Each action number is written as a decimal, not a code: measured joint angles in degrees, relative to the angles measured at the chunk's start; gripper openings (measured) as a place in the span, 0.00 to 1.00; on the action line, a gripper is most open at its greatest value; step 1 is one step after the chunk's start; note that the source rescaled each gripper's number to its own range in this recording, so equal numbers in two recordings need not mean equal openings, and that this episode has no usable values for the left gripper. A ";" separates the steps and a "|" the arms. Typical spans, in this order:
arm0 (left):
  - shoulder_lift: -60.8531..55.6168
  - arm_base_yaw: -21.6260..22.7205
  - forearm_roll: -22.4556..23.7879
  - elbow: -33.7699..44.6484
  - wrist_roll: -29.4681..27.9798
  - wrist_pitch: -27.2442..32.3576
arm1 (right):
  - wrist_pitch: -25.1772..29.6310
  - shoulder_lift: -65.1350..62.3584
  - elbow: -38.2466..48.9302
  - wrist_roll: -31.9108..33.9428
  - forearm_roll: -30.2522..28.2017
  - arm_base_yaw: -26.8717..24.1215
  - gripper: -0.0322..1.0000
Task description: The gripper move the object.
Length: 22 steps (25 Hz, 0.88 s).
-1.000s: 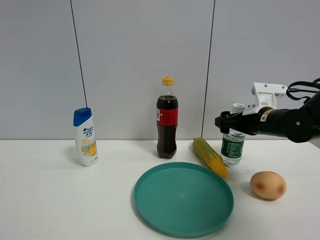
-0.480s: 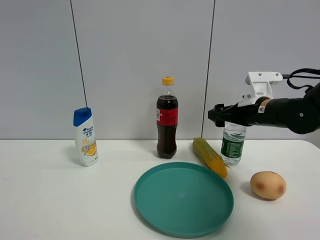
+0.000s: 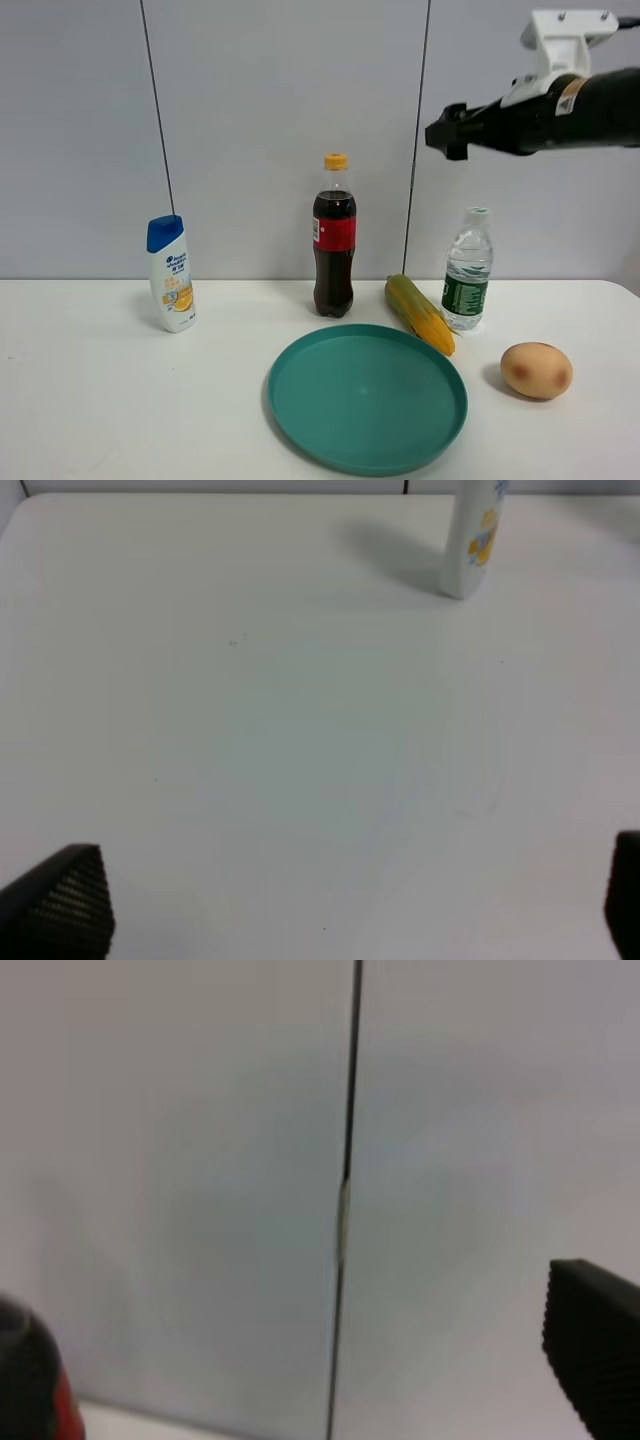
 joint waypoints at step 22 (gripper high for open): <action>0.00 0.00 0.00 0.00 0.00 0.00 | 31.17 -40.09 0.05 -6.76 -2.38 4.37 1.00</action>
